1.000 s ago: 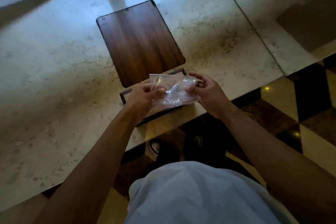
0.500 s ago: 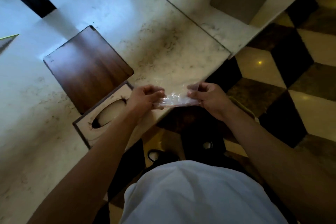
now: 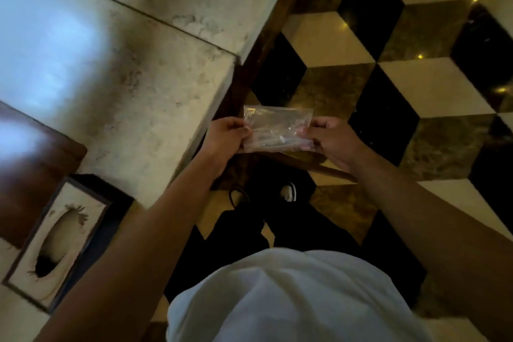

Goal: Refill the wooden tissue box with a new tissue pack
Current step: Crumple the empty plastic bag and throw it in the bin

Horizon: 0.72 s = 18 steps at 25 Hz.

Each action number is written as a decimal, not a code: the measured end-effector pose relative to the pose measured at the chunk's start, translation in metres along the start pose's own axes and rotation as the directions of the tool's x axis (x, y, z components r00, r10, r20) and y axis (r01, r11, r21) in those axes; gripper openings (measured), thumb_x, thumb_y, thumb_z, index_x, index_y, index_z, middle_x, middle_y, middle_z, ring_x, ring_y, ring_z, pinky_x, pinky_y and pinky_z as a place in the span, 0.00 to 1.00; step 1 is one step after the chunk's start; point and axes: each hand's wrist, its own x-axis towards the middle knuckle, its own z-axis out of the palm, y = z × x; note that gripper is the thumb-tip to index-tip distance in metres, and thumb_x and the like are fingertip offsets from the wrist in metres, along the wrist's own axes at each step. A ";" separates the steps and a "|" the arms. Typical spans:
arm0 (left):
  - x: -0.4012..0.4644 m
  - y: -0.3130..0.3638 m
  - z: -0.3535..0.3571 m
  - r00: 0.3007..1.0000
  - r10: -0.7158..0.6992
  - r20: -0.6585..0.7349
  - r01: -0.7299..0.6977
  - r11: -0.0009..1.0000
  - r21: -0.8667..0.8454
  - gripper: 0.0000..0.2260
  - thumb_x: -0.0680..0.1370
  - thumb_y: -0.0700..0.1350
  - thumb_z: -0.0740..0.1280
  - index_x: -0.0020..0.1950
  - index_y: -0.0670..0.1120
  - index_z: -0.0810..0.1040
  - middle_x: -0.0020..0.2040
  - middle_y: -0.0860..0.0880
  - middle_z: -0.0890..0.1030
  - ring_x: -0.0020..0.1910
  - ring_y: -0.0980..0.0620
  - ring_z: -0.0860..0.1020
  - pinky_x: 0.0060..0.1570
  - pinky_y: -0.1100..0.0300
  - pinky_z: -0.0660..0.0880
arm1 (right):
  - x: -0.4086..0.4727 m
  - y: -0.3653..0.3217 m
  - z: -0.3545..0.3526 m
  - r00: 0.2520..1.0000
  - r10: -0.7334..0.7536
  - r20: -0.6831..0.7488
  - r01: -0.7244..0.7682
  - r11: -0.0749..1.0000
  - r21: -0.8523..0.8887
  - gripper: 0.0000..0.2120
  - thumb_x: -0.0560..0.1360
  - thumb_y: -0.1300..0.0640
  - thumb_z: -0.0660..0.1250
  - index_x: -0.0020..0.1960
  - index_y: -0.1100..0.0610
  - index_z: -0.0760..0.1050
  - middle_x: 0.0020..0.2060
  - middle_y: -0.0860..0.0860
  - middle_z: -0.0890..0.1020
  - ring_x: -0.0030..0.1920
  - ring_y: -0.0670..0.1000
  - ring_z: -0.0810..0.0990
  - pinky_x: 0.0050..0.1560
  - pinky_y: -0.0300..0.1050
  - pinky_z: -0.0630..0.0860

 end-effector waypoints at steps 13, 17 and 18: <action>0.212 -0.084 0.143 0.965 -0.200 0.167 0.124 0.916 0.380 0.07 0.77 0.34 0.68 0.45 0.46 0.81 0.47 0.44 0.83 0.47 0.47 0.83 0.51 0.47 0.83 | 0.167 0.128 -0.106 0.939 0.172 -0.298 -0.174 0.985 0.020 0.05 0.75 0.60 0.74 0.40 0.55 0.84 0.35 0.51 0.85 0.38 0.52 0.84 0.40 0.48 0.81; 0.282 -0.134 0.166 0.962 -0.231 0.145 0.140 0.874 0.465 0.05 0.77 0.35 0.69 0.46 0.44 0.82 0.46 0.42 0.85 0.47 0.43 0.85 0.49 0.46 0.83 | 0.242 0.173 -0.108 0.924 0.251 -0.289 -0.243 0.968 0.063 0.07 0.75 0.58 0.72 0.53 0.54 0.83 0.48 0.54 0.88 0.50 0.55 0.87 0.56 0.56 0.83; 0.297 -0.148 0.173 0.956 -0.258 0.139 0.164 0.866 0.473 0.04 0.78 0.37 0.68 0.46 0.44 0.82 0.45 0.41 0.85 0.45 0.43 0.85 0.46 0.46 0.83 | 0.259 0.185 -0.108 0.915 0.274 -0.297 -0.264 0.962 0.072 0.07 0.75 0.58 0.72 0.53 0.53 0.82 0.49 0.54 0.87 0.51 0.57 0.86 0.57 0.58 0.82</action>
